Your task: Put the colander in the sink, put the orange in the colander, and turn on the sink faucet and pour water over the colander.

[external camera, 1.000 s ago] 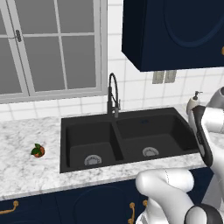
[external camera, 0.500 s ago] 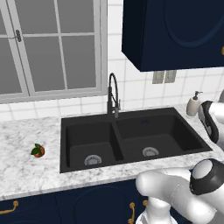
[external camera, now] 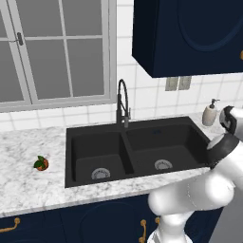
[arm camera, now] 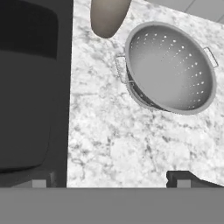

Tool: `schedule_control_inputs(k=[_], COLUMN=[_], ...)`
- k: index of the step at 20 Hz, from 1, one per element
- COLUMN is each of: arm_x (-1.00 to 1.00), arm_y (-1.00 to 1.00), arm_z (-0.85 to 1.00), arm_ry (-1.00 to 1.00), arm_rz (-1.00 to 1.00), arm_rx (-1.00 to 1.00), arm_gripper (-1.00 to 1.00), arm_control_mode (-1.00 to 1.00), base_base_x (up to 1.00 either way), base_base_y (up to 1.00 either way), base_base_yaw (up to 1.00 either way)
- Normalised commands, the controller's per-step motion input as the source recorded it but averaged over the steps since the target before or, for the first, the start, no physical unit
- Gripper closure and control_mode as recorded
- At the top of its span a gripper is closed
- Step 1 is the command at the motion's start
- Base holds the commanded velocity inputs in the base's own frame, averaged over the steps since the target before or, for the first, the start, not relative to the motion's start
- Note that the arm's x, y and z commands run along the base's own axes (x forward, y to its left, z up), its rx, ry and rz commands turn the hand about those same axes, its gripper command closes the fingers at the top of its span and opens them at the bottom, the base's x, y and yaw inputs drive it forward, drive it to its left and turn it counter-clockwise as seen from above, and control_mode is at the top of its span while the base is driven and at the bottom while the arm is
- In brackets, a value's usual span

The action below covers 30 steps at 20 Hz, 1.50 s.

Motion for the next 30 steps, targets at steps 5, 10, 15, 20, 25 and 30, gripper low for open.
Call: schedule_control_inputs(k=[5, 10, 15, 20, 25, 30], arm_x=[0.32, 0.29, 0.34, 0.37, 0.34, 0.20], arm_y=[-0.43, -0.38, -0.23, -0.24, -0.35, -0.25], arm_z=[-0.19, -0.21, -0.26, -0.18, -0.01, -0.01], arm_ry=[0.04, 0.00, 0.00, 0.00, 0.01, 0.00], arm_rz=[0.19, 0.12, 0.02, 0.00, 0.00, 0.00], arm_rx=[-0.01, 0.00, 0.00, 0.00, 0.00, 0.00], arm_gripper=[-1.00, -1.00, -1.00, -1.00, -1.00, -1.00], arm_control_mode=[-1.00, -1.00, -1.00, -1.00, -1.00, -1.00], base_base_x=[0.00, 0.00, 0.00, 0.00, 0.00, 0.00], base_base_y=[0.00, 0.00, 0.00, 0.00, 0.00, 0.00], base_base_yaw=[0.00, 0.00, 0.00, 0.00, 0.00, 0.00])
